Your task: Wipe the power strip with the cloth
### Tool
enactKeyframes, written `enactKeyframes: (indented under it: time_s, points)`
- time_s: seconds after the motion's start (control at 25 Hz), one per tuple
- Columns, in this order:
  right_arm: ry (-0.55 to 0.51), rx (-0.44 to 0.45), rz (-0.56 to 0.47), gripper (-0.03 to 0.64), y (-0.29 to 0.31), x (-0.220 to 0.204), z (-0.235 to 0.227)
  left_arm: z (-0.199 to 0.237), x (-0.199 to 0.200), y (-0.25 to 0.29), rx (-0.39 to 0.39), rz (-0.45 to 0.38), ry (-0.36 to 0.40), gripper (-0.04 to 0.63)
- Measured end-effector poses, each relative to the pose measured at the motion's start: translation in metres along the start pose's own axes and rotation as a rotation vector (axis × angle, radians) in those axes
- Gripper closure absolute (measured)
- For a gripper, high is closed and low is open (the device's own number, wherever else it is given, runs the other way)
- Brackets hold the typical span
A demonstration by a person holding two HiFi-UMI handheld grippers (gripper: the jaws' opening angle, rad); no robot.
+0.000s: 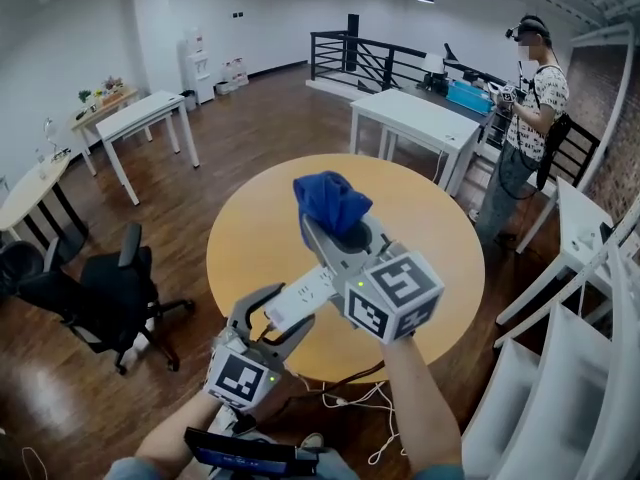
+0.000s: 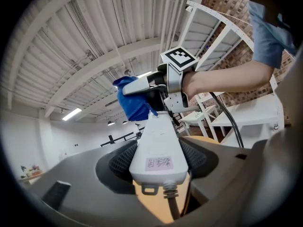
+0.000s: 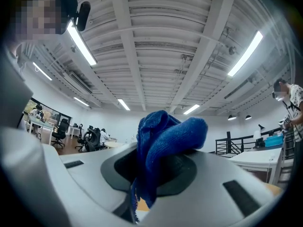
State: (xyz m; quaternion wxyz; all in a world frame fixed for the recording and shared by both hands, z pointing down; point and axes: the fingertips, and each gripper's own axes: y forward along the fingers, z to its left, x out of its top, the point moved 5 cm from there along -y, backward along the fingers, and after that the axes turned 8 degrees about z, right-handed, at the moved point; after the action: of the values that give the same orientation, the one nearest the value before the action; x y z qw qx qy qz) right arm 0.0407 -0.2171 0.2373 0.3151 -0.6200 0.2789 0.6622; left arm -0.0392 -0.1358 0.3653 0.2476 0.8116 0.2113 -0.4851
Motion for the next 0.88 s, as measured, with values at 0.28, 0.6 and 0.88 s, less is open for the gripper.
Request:
enactKeyframes:
  time_s: [0.28, 0.6, 0.88]
  points:
    - [0.011, 0.071, 0.011, 0.549, 0.014, -0.012, 0.031, 0.003, -0.003, 0.002, 0.011, 0.013, 0.001, 0.311]
    - [0.026, 0.135, 0.005, 0.549, 0.022, -0.023, 0.058, 0.006, -0.006, 0.006, 0.021, 0.025, -0.009, 0.311]
    - [0.035, 0.137, 0.010, 0.549, 0.025, -0.025, 0.058, 0.009, -0.004, 0.009, 0.019, 0.022, -0.008, 0.311]
